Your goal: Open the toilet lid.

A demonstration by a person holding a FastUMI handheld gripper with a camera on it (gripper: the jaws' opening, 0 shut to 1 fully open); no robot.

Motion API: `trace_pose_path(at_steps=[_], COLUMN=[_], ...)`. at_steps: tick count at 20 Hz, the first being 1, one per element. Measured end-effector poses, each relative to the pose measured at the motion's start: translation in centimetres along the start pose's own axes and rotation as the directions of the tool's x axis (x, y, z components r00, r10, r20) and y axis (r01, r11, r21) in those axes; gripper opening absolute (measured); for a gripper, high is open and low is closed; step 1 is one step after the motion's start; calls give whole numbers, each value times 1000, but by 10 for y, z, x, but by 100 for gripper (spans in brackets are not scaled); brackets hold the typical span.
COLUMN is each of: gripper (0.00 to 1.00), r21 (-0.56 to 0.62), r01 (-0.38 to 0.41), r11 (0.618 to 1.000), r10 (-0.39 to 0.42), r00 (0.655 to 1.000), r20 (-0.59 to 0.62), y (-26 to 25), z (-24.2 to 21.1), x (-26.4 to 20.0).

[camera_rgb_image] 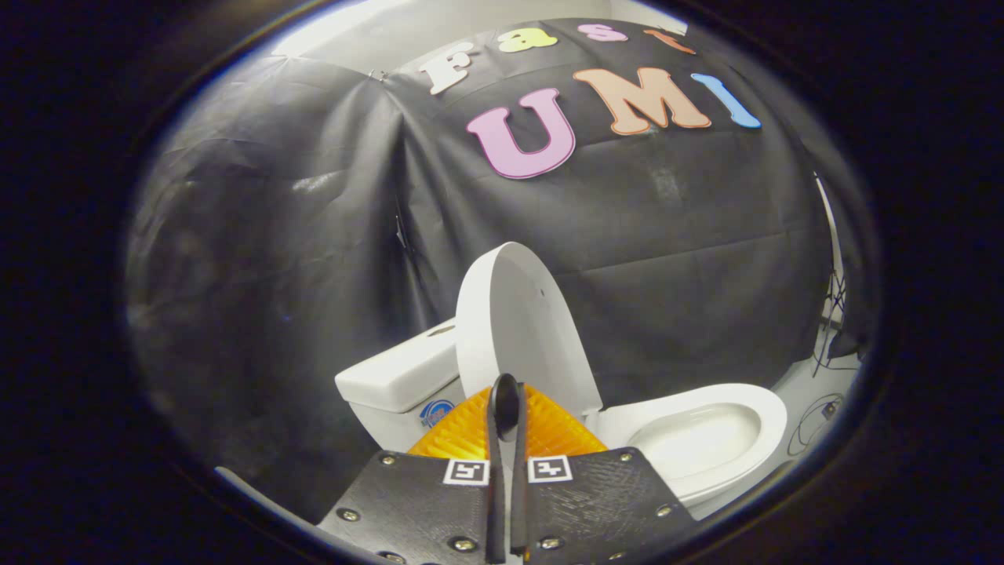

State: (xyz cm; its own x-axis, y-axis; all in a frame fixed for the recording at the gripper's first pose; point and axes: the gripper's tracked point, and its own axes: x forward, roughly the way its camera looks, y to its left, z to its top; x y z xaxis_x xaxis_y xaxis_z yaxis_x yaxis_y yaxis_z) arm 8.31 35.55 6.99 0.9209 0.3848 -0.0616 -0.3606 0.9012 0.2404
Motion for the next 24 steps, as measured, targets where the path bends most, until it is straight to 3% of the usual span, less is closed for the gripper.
trace_pose_path(at_steps=[3, 14, 18, 22, 24], gripper=[5, 7, 15, 20, 28], r21=[18, -132, -162, -196, -213], r01=[-17, -8, -74, -51, -40], r11=[1000, 991, 984, 979, 976], r10=[17, 7, 67, 42, 31], r00=[1000, 1000, 996, 998, 998], r20=[3, -3, -53, -50, -46], y=[0, 11, 21, 16, 13], z=[1, -5, -12, -8, -6], x=[0, 2, -3, -11, -15])
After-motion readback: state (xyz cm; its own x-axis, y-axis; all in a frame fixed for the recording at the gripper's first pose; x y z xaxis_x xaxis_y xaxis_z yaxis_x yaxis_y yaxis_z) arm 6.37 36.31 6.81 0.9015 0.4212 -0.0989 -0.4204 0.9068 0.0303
